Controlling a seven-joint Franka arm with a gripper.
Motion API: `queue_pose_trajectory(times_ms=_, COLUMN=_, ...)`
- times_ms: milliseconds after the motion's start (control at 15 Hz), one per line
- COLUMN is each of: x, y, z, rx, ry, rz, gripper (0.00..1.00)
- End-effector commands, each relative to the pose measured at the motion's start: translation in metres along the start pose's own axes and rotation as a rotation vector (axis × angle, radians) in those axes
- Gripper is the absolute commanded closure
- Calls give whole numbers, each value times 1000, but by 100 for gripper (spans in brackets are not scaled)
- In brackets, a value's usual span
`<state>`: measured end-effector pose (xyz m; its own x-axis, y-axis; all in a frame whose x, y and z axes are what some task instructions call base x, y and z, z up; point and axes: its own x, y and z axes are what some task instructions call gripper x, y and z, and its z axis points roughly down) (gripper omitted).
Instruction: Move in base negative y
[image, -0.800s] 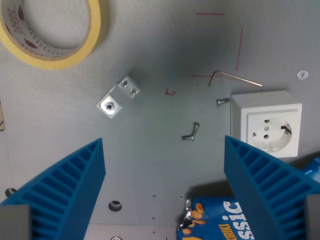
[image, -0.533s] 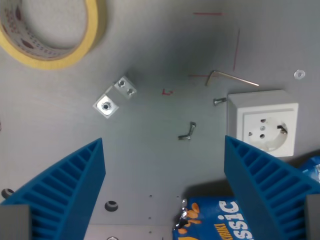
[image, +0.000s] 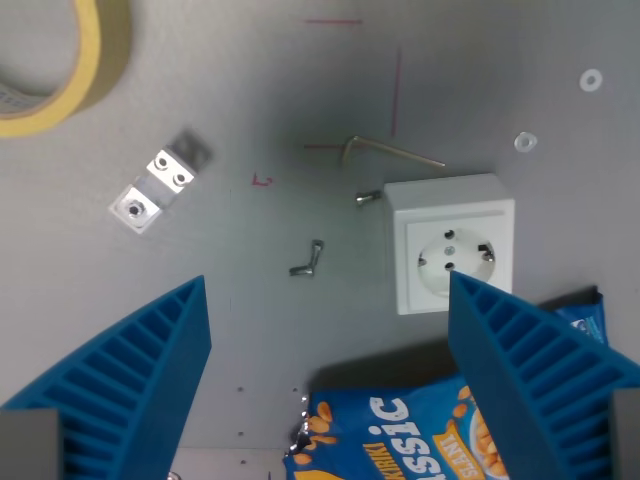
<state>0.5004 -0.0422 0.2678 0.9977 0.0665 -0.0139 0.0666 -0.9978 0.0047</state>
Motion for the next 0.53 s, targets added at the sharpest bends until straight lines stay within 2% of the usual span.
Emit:
queue_pose_trajectory(times_ms=67, x=-3, y=14, z=-2, rx=2, ry=6, rz=-14, gripper=0)
queue_pose_trajectory(times_ms=533, x=-7, y=49, z=-1, rx=2, ry=6, rz=-14, gripper=0)
